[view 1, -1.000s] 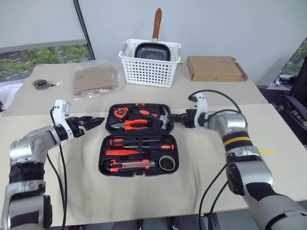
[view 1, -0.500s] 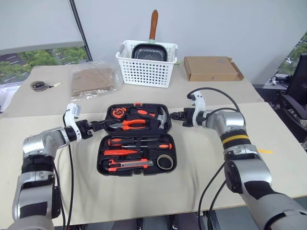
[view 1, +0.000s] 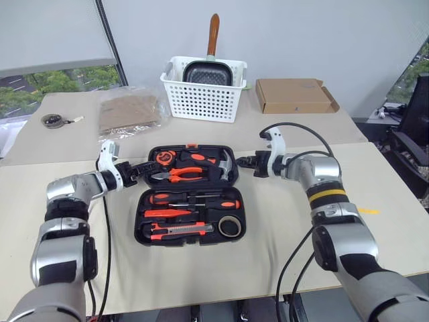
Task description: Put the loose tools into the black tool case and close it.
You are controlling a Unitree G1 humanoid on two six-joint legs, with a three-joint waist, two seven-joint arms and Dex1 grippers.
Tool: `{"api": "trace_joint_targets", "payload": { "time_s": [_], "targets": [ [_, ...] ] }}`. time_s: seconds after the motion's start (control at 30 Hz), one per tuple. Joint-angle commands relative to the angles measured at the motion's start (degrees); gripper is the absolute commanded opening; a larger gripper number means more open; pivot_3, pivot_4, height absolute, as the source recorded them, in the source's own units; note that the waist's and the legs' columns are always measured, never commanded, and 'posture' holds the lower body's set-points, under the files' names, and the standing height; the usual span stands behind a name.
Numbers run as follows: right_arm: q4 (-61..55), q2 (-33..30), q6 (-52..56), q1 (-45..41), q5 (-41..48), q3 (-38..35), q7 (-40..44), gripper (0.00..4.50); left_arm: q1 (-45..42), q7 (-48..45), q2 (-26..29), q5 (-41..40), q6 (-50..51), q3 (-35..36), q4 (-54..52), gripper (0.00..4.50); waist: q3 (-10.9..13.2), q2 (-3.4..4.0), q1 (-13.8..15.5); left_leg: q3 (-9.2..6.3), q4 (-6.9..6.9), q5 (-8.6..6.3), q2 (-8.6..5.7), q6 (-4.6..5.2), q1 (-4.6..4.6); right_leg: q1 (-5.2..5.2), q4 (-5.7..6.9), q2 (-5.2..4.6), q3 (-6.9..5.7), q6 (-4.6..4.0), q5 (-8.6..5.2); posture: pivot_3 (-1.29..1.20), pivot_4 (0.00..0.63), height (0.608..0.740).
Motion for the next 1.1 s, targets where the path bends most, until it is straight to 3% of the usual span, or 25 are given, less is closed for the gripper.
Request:
{"api": "trace_joint_targets", "payload": {
  "time_s": [0.03,0.23,0.53,0.97,1.0,1.1],
  "targets": [
    [-2.4,-0.5,-0.3,0.3,0.8,-1.4,-0.6,0.00,-1.8,-3.4,1.3,0.5,0.6,0.3,0.4,2.24,0.0,0.00,-0.1,0.00,0.00,0.00,0.00,-0.01,-0.02,-0.01,-0.01,0.00,0.00,0.00,0.00,0.00,0.150,0.700],
    [-2.6,-0.4,-0.6,0.3,0.9,-2.0,-1.1,0.00,0.1,-12.9,3.1,2.2,4.2,-4.1,-3.3,0.12,0.0,0.00,0.0,0.02,0.00,0.01,-0.01,-0.01,-0.08,-0.05,-0.02,0.00,0.00,0.00,0.00,0.00,0.150,0.700],
    [-0.9,0.0,-2.5,-1.5,0.9,-2.8,-0.7,0.00,1.7,-20.4,4.6,2.2,7.0,-6.3,-8.6,0.06,0.0,0.00,0.2,0.03,0.00,-0.01,-0.06,0.02,-0.11,-0.05,-0.07,-0.03,0.03,0.01,-0.01,0.00,0.150,0.700],
    [-2.2,-2.9,-1.1,-0.8,-0.2,0.1,3.6,0.00,2.3,-15.1,2.3,2.0,4.9,-1.3,-10.5,0.06,0.0,-0.01,0.2,0.01,0.02,0.01,-0.06,0.06,-0.12,-0.06,-0.03,-0.04,0.03,0.01,-0.01,0.00,0.150,0.700],
    [-2.6,-3.1,-0.2,-0.5,-0.2,0.3,3.6,0.59,2.5,-14.8,2.3,2.0,4.8,-1.1,-10.2,0.00,0.0,-0.01,0.1,0.01,0.02,0.01,-0.06,0.06,-0.12,-0.06,-0.03,-0.04,0.03,0.01,-0.01,0.00,0.150,0.700],
    [-2.6,-3.3,0.6,-0.5,-0.2,0.5,3.3,0.74,2.3,-14.2,2.2,2.0,4.3,-0.5,-9.5,0.00,0.0,-0.01,0.1,0.02,0.00,0.01,-0.06,0.06,-0.12,-0.07,-0.03,-0.04,0.03,0.01,-0.01,0.00,0.150,0.700]
  ]
}}
